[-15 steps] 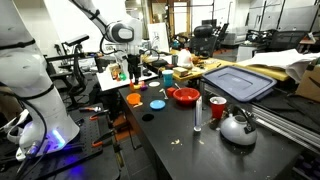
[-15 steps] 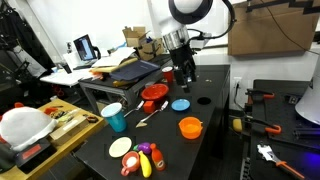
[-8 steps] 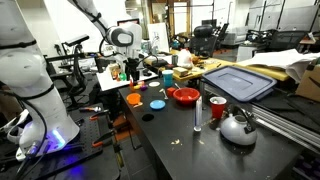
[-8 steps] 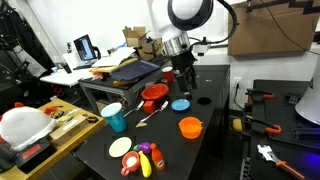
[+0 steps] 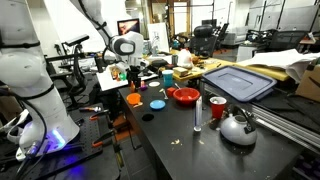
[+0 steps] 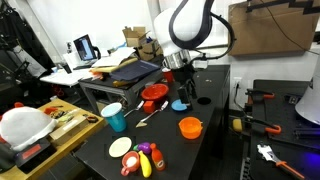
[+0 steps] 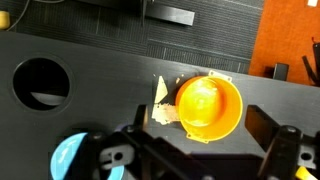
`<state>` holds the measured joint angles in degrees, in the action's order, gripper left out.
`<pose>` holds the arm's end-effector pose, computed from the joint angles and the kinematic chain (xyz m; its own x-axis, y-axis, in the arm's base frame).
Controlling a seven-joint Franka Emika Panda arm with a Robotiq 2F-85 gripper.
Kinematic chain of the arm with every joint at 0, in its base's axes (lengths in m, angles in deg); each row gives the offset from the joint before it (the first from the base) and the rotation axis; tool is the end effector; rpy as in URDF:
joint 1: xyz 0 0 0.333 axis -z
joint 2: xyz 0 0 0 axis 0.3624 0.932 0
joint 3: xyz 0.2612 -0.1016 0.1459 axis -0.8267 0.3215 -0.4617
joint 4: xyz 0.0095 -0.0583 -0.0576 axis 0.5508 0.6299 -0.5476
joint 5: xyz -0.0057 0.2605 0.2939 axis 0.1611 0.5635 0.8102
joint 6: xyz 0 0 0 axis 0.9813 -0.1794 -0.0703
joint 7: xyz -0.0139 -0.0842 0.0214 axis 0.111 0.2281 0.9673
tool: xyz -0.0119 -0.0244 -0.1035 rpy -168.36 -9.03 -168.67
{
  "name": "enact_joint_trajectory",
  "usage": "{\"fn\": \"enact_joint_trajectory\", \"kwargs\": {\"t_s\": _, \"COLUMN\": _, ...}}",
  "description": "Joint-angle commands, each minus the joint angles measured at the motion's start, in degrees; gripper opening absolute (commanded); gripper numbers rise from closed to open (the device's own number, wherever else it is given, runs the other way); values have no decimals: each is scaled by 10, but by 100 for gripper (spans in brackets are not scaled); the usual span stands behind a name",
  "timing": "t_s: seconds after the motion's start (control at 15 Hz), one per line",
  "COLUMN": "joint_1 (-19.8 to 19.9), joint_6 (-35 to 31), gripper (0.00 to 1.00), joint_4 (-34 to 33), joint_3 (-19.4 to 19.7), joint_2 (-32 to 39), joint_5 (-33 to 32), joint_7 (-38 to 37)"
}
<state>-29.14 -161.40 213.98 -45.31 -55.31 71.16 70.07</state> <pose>0.4353 0.1189 0.2233 0.9671 0.1786 -0.1813 0.1626 -0.9816 -0.0997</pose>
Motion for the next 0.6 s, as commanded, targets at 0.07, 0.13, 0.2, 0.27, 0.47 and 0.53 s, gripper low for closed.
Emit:
{"fn": "enact_joint_trajectory", "kwargs": {"t_s": 0.07, "joint_1": 6, "joint_6": -30, "gripper": 100, "joint_4": -19, "joint_3": -13, "joint_2": 45, "joint_5": 18, "joint_7": 30}}
{"fn": "enact_joint_trajectory", "kwargs": {"t_s": 0.13, "joint_1": 6, "joint_6": -34, "gripper": 100, "joint_4": -22, "joint_3": -15, "joint_2": 54, "joint_5": 19, "joint_7": 32}}
{"fn": "enact_joint_trajectory", "kwargs": {"t_s": 0.2, "joint_1": 6, "joint_6": -38, "gripper": 100, "joint_4": -26, "joint_3": -17, "joint_2": 62, "joint_5": 17, "joint_7": 29}}
{"fn": "enact_joint_trajectory", "kwargs": {"t_s": 0.27, "joint_1": 6, "joint_6": -44, "gripper": 100, "joint_4": -30, "joint_3": -20, "joint_2": 70, "joint_5": 15, "joint_7": 28}}
{"fn": "enact_joint_trajectory", "kwargs": {"t_s": 0.47, "joint_1": 4, "joint_6": -56, "gripper": 100, "joint_4": -38, "joint_3": -27, "joint_2": 89, "joint_5": 7, "joint_7": 24}}
{"fn": "enact_joint_trajectory", "kwargs": {"t_s": 0.53, "joint_1": 3, "joint_6": -60, "gripper": 100, "joint_4": -39, "joint_3": -27, "joint_2": 94, "joint_5": 2, "joint_7": 23}}
